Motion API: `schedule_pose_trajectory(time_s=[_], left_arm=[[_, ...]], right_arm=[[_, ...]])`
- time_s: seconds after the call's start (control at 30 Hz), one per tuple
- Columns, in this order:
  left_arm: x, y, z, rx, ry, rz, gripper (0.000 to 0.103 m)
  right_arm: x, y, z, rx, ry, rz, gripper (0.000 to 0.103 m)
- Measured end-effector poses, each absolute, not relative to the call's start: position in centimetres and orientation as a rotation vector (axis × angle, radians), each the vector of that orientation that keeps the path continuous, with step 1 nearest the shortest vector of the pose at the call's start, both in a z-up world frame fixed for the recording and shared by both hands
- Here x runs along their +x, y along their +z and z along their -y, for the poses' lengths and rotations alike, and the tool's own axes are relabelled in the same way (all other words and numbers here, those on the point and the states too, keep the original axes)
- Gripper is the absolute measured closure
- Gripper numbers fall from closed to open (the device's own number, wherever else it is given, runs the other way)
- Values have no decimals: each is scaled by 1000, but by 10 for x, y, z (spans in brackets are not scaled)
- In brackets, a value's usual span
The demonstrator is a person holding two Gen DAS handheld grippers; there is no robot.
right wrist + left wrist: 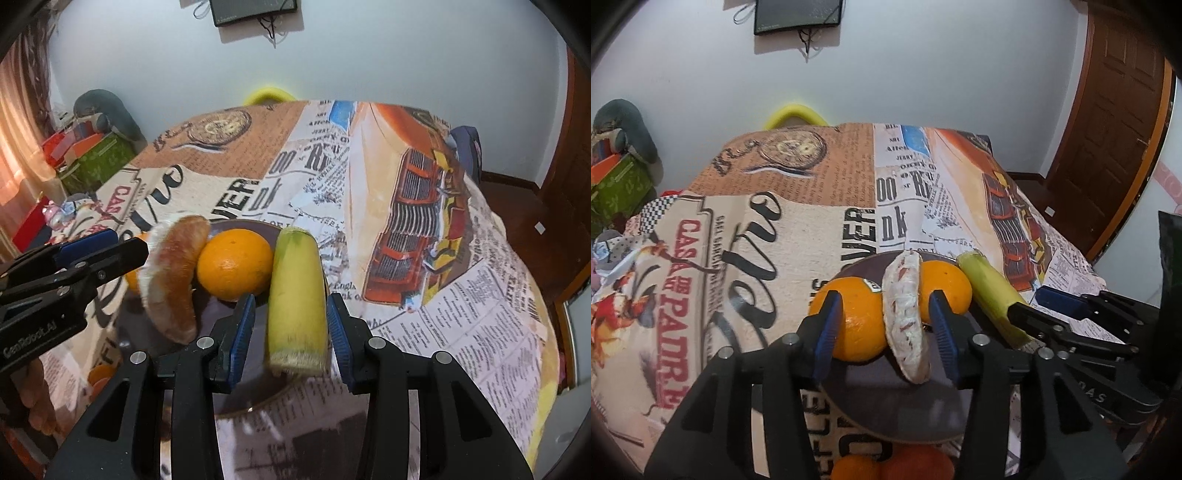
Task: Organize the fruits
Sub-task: 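Set the bread roll between the oranges and the vegetable on the plate, opening both tools, then grasp the second yellow-green cylindrical vegetable with the right tool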
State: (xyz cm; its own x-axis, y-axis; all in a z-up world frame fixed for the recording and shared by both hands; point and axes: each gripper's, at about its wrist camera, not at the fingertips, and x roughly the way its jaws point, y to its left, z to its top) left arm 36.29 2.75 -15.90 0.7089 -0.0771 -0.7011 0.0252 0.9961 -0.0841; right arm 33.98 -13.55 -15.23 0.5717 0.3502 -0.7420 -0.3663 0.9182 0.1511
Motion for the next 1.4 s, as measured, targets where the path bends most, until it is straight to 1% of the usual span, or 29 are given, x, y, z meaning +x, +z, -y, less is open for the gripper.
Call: schedule_pose_trajectory(time_s=[0.1, 0.5, 0.57, 0.63, 0.7, 0.77, 0.83, 1.07, 1.4], left_arm=[[350, -149, -29, -69, -57, -768, 55], [285, -113, -40, -28, -29, -730, 54], [274, -109, -44, -33, -29, -726, 52], [261, -105, -48, -38, -25, -718, 48], [250, -102, -52, -32, -17, -712, 48], [239, -101, -56, -33, -20, -713, 48], [231, -101, -59, -38, -24, -717, 47], [202, -109, -72, -22, -15, -738, 42], [176, -139, -92, -32, 3, -796, 40]], right_arm=[[326, -140, 135, -46, 419, -834, 62], [268, -105, 129, -92, 452, -768, 61], [258, -102, 127, -93, 462, -766, 61], [248, -100, 124, -103, 465, -765, 61], [237, -100, 119, -118, 474, -769, 60], [231, -100, 114, -128, 479, -772, 57], [223, -102, 108, -138, 492, -775, 55], [205, -118, 88, -159, 531, -819, 55], [192, -167, 52, -193, 576, -955, 54]])
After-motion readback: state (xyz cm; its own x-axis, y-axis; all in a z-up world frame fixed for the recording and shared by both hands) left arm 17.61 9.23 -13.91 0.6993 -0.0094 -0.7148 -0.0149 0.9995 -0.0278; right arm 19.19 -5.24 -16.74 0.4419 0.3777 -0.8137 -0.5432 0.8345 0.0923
